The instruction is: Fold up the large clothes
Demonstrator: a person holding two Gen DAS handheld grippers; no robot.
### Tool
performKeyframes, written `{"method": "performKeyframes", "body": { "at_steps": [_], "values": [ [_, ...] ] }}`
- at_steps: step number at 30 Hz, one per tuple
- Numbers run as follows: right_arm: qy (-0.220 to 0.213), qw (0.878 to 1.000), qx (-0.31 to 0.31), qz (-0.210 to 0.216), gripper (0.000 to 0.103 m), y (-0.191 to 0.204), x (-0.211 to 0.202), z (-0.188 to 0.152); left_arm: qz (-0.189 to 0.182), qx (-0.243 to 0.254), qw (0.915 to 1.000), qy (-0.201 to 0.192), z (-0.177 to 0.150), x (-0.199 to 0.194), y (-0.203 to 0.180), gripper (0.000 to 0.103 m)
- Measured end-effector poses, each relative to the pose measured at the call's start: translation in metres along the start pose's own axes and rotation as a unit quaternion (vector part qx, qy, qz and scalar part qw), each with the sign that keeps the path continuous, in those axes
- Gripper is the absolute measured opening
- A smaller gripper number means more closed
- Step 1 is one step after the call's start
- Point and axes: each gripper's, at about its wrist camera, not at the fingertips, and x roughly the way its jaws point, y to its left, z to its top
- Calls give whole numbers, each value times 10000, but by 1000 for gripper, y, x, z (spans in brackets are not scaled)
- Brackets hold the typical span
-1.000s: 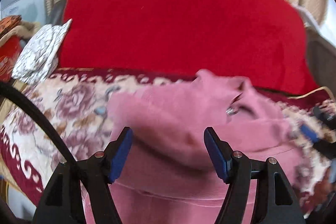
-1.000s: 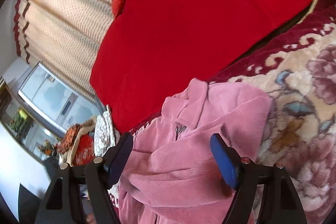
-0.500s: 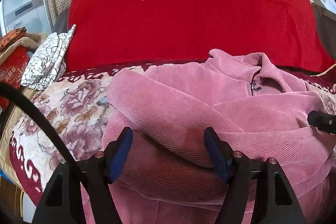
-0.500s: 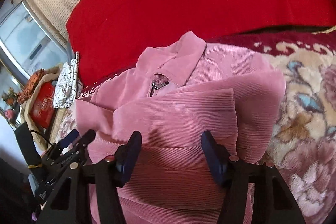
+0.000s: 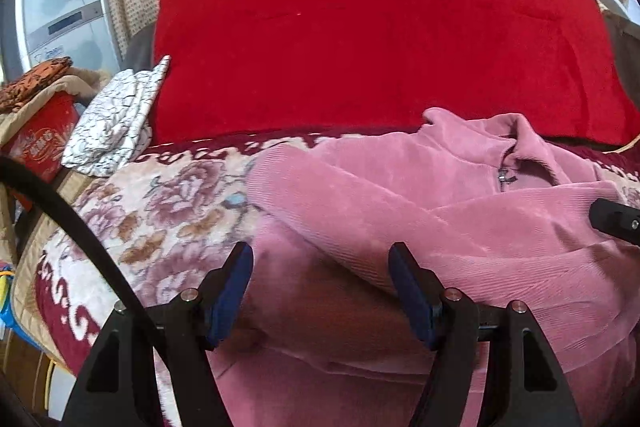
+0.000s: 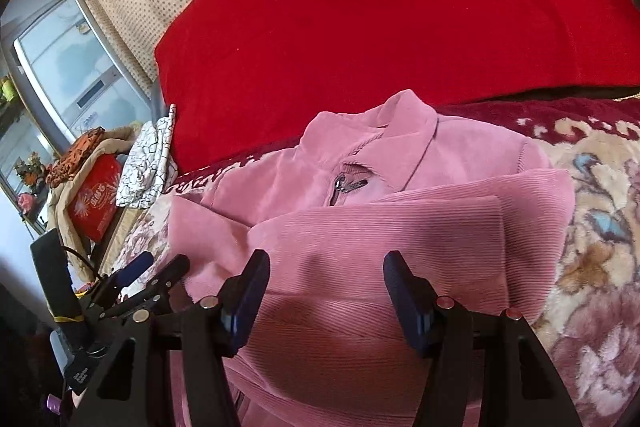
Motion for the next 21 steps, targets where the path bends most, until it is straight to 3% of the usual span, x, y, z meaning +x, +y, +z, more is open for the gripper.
{"method": "performKeyframes", "body": {
  "at_steps": [4, 10, 21],
  "values": [
    [37, 10000, 3, 10, 63, 3, 4, -1, 205, -97, 9997, 36, -3, -2, 11, 71],
    [88, 9999, 52, 1, 63, 5, 11, -2, 466, -330, 9972, 480, -11, 8, 27, 71],
    [125, 9999, -22, -7, 63, 11, 18, -3, 650, -501, 9955, 465, -14, 4, 45, 71]
  ]
}}
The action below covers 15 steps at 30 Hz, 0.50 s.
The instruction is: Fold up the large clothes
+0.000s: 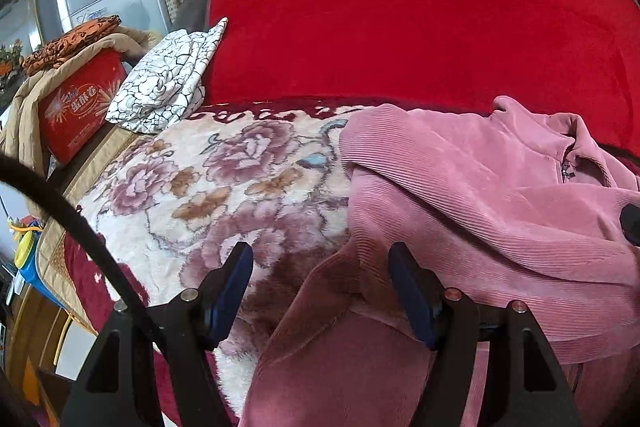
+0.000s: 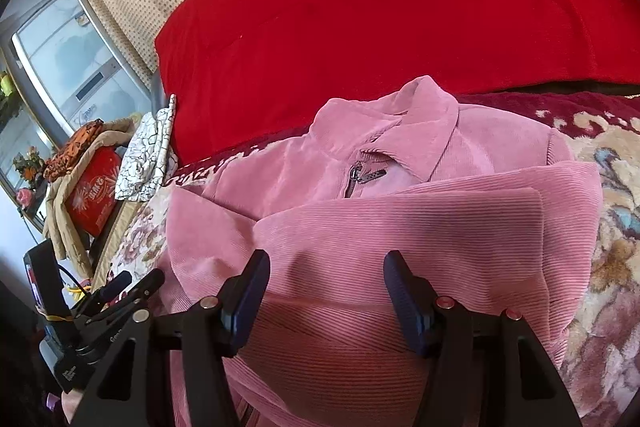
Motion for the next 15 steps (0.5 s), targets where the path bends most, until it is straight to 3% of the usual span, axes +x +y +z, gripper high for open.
{"method": "performKeyframes", "body": {
  "at_steps": [15],
  "values": [
    [-226, 9997, 110, -29, 63, -5, -8, 3, 8, -33, 10000, -31, 4, 2, 1, 71]
  ]
}}
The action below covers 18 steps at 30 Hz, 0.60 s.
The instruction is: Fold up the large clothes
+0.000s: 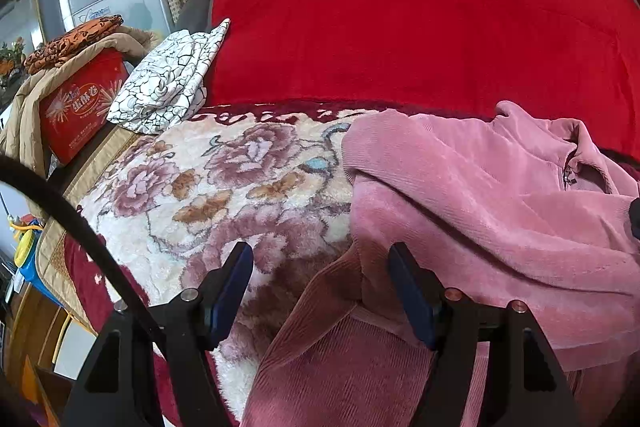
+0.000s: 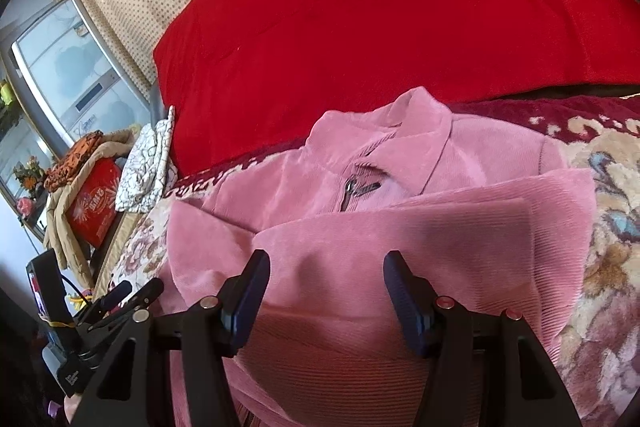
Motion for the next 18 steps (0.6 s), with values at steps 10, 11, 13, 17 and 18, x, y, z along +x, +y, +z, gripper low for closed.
{"method": "performKeyframes", "body": {
  "at_steps": [10, 11, 13, 17, 18],
  "values": [
    [-194, 9988, 366, -269, 63, -30, -6, 11, 55, 170, 9996, 223, 24, 46, -17, 71],
    [-124, 9987, 360, -331, 63, -33, -3, 11, 121, 237, 9993, 251, 22, 50, -20, 71],
    [88, 9983, 352, -461, 62, -37, 5, 9, 214, 389, 9987, 237, 19, 51, -24, 72],
    [172, 9981, 149, -567, 61, -35, 7, 8, 211, 420, 9986, 238, 18, 48, -20, 73],
    [167, 9982, 163, -558, 61, -36, 4, 7, 149, 334, 9991, 236, 19, 46, -17, 73]
  ]
}}
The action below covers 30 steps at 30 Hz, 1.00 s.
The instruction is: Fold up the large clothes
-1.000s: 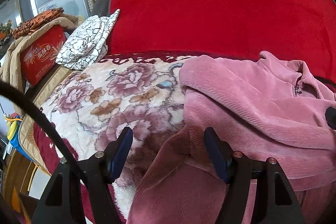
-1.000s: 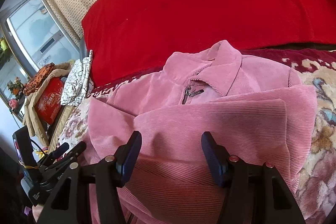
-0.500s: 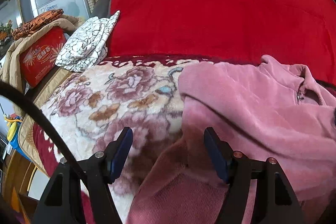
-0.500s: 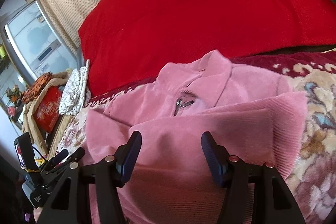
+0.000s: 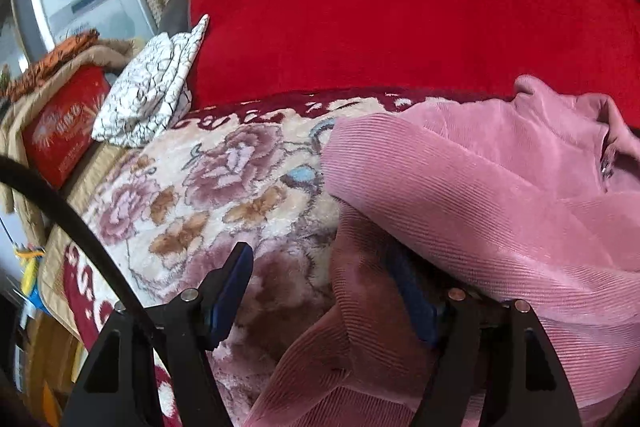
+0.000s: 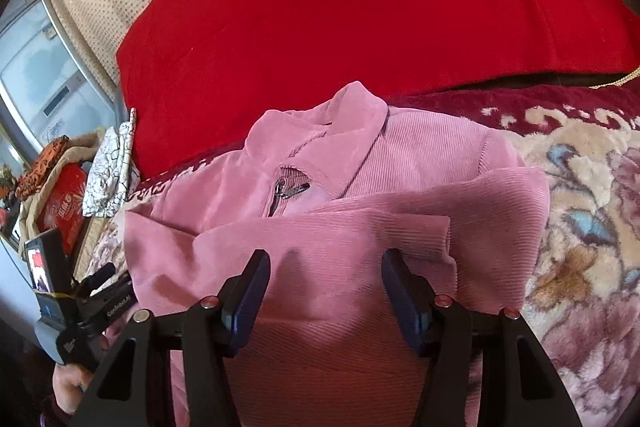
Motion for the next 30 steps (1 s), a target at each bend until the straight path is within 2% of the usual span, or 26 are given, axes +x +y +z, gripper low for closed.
{"method": "performKeyframes", "body": {
  "at_steps": [3, 6, 8, 11, 14, 17, 21, 24, 27, 30],
  "values": [
    [-201, 9995, 117, 210, 62, -5, -15, 0, -86, -203, 9995, -233, 4, -11, 7, 73],
    [-428, 9989, 4, 186, 62, -5, -26, 1, -160, -271, 9984, -476, 8, -19, 6, 73],
    [-386, 9991, -90, 165, 62, -2, -24, 1, -235, -175, 9982, -526, 9, -21, -2, 73],
    [-138, 9992, -381, -50, 59, 5, -14, -6, -92, 153, 9989, -427, 8, -15, -17, 73],
    [20, 9949, -856, -536, 56, 15, -5, -14, 10, 426, 9990, 94, 2, 9, -26, 73],
    [-2, 9930, -1011, -616, 55, 19, -8, -16, -111, 340, 9994, 4, 4, 4, -20, 73],
    [-248, 9936, -1044, -353, 55, 23, -29, -20, -302, 111, 9993, -209, 5, -9, -8, 73],
    [-316, 9885, -1463, -225, 55, 38, -41, -33, -345, 134, 9987, -343, 4, -17, -5, 73],
    [134, 9820, -1831, -435, 55, 48, -26, -51, -282, 338, 9990, -86, -3, -7, -7, 73],
    [93, 9689, -2357, -745, 55, 57, -24, -64, -473, 274, 9985, -81, -5, -8, 2, 73]
  ]
}}
